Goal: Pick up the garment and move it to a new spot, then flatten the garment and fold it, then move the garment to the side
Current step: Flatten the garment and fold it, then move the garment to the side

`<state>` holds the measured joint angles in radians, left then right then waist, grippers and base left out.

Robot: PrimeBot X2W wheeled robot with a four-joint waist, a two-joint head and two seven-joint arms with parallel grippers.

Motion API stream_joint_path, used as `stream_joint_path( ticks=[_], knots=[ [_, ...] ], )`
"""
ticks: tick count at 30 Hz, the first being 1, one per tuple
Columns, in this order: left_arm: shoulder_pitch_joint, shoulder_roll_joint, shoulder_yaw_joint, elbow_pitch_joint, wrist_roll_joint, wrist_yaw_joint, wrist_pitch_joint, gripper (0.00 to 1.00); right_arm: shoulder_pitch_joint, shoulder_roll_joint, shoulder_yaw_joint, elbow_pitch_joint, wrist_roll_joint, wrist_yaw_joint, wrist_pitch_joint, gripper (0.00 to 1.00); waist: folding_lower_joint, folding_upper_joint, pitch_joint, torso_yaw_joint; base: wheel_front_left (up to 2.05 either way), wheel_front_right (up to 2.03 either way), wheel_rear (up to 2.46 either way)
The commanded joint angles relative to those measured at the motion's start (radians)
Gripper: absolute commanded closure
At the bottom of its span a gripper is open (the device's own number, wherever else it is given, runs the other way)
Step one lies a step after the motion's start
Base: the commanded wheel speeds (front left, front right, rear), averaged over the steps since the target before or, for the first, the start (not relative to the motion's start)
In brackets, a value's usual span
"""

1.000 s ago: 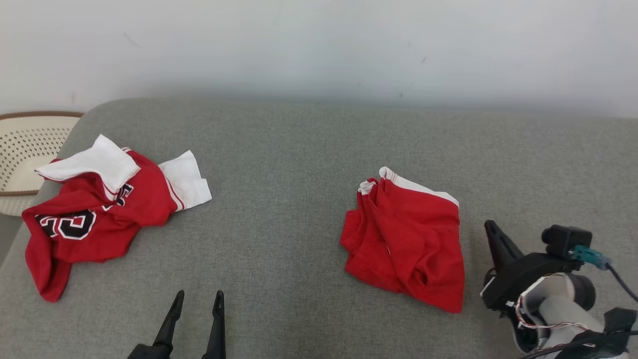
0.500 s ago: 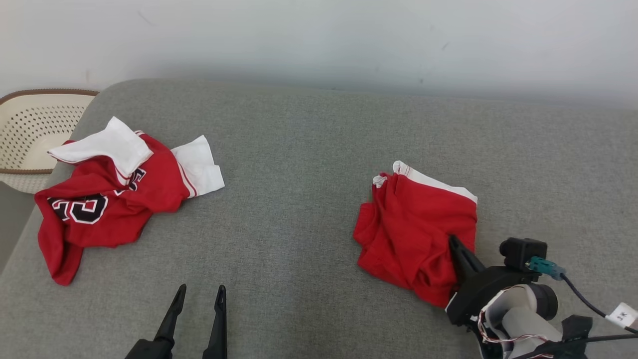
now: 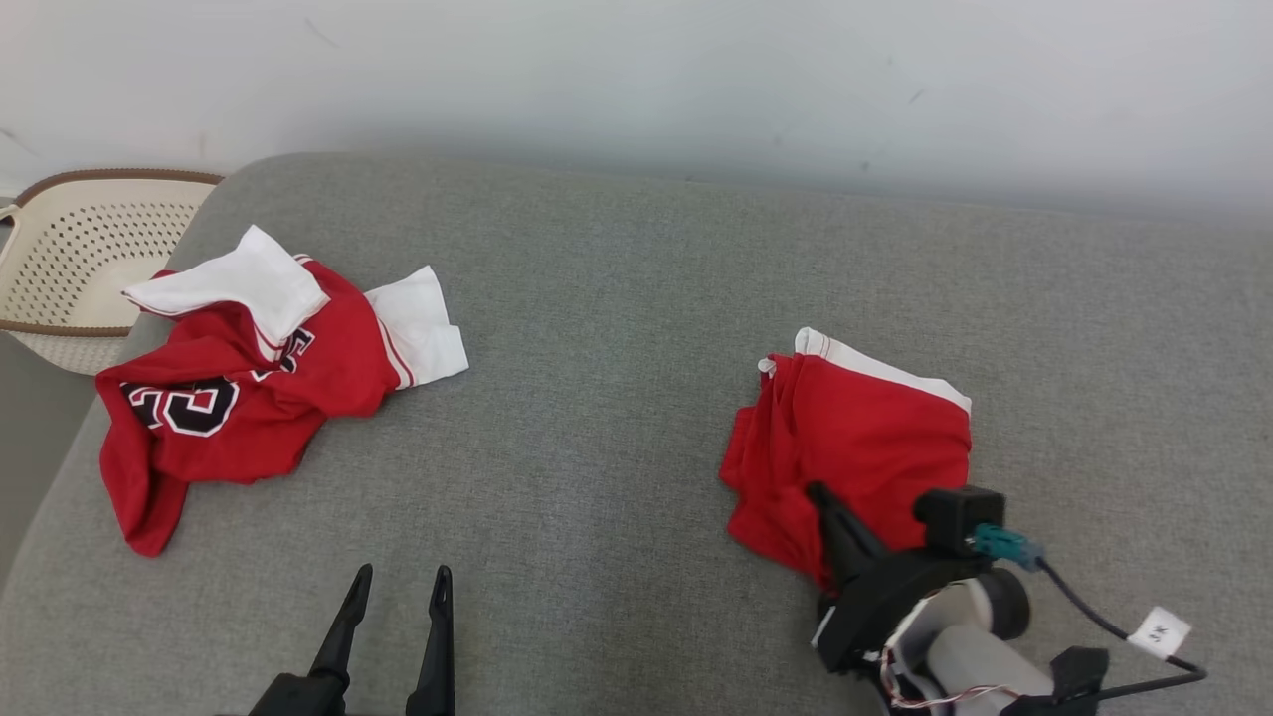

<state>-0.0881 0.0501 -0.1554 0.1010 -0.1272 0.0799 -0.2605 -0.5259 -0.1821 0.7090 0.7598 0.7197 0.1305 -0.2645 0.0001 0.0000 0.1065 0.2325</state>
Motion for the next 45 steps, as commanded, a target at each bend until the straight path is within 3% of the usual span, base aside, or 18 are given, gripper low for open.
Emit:
stream_joint_path(
  ticks=[1, 14, 19, 28, 29, 30, 31, 32, 33, 34, 38, 45],
  knots=[
    [-0.005, 0.001, 0.000, 0.003, -0.003, 0.000, -0.003, 0.00, 0.009, 0.015, 0.015, -0.012, 0.005, 0.000, -0.002, 1.00, -0.0001, 0.0000, -0.001, 0.003, 0.00, 0.00, 0.00],
    [0.002, 0.001, 0.001, 0.008, -0.015, 0.009, -0.003, 0.00, 0.024, 0.022, 0.128, -0.051, 0.083, 0.000, -0.002, 1.00, -0.0001, 0.0000, -0.012, 0.027, 0.00, 0.00, 0.00],
    [0.017, 0.001, 0.009, 0.002, -0.017, 0.015, -0.003, 0.00, 0.023, 0.000, 0.092, -0.090, 0.087, 0.000, -0.002, 1.00, -0.0001, 0.0000, -0.023, 0.008, 0.00, 0.00, 0.00],
    [0.035, 0.001, 0.021, -0.006, -0.015, 0.016, -0.003, 0.00, 0.070, -0.080, -0.069, -0.218, 0.037, 0.000, -0.002, 1.00, -0.0001, 0.0000, -0.045, -0.035, 0.00, 0.00, 0.00],
    [0.037, 0.001, 0.021, -0.006, -0.016, 0.016, -0.003, 0.00, 0.077, -0.091, -0.090, -0.223, 0.031, 0.000, -0.002, 0.97, -0.0001, 0.0000, -0.047, -0.038, 0.00, 0.00, 0.00],
    [0.039, 0.001, 0.021, -0.006, -0.016, 0.016, -0.003, 0.00, 0.081, -0.100, -0.112, -0.230, 0.022, 0.000, -0.002, 0.75, -0.0001, 0.0000, -0.049, -0.041, 0.00, 0.00, 0.00],
    [0.041, 0.001, 0.022, -0.006, -0.017, 0.015, -0.003, 0.00, 0.087, -0.110, -0.134, -0.233, 0.016, 0.000, -0.002, 0.67, -0.0001, 0.0000, -0.051, -0.044, 0.00, 0.00, 0.00],
    [0.042, 0.001, 0.023, -0.006, -0.017, 0.016, -0.003, 0.00, 0.093, -0.116, -0.150, -0.233, 0.008, 0.000, -0.002, 0.50, -0.0001, 0.0000, -0.054, -0.047, 0.00, 0.00, 0.00],
    [0.045, 0.001, 0.024, -0.006, -0.017, 0.016, -0.003, 0.00, 0.094, -0.124, -0.170, -0.236, 0.002, 0.000, -0.002, 0.09, -0.0001, 0.0000, -0.056, -0.049, 0.00, 0.00, 0.00],
    [0.047, 0.001, 0.024, -0.007, -0.016, 0.017, -0.003, 0.00, 0.097, -0.132, -0.190, -0.238, -0.002, 0.000, -0.002, 0.00, -0.0001, 0.0000, -0.058, -0.051, 0.00, 0.00, 0.00],
    [0.049, 0.001, 0.025, -0.006, -0.015, 0.017, -0.003, 0.00, 0.115, -0.154, -0.241, -0.211, -0.008, 0.000, -0.002, 0.00, -0.0001, 0.0000, -0.064, -0.056, 0.00, 0.00, 0.00],
    [0.050, 0.001, 0.034, -0.003, -0.005, 0.010, -0.003, 0.00, 0.091, -0.166, -0.206, -0.126, 0.047, 0.000, 0.030, 0.00, -0.0001, 0.0000, -0.070, -0.059, 0.00, 0.00, 0.00]
  ],
)
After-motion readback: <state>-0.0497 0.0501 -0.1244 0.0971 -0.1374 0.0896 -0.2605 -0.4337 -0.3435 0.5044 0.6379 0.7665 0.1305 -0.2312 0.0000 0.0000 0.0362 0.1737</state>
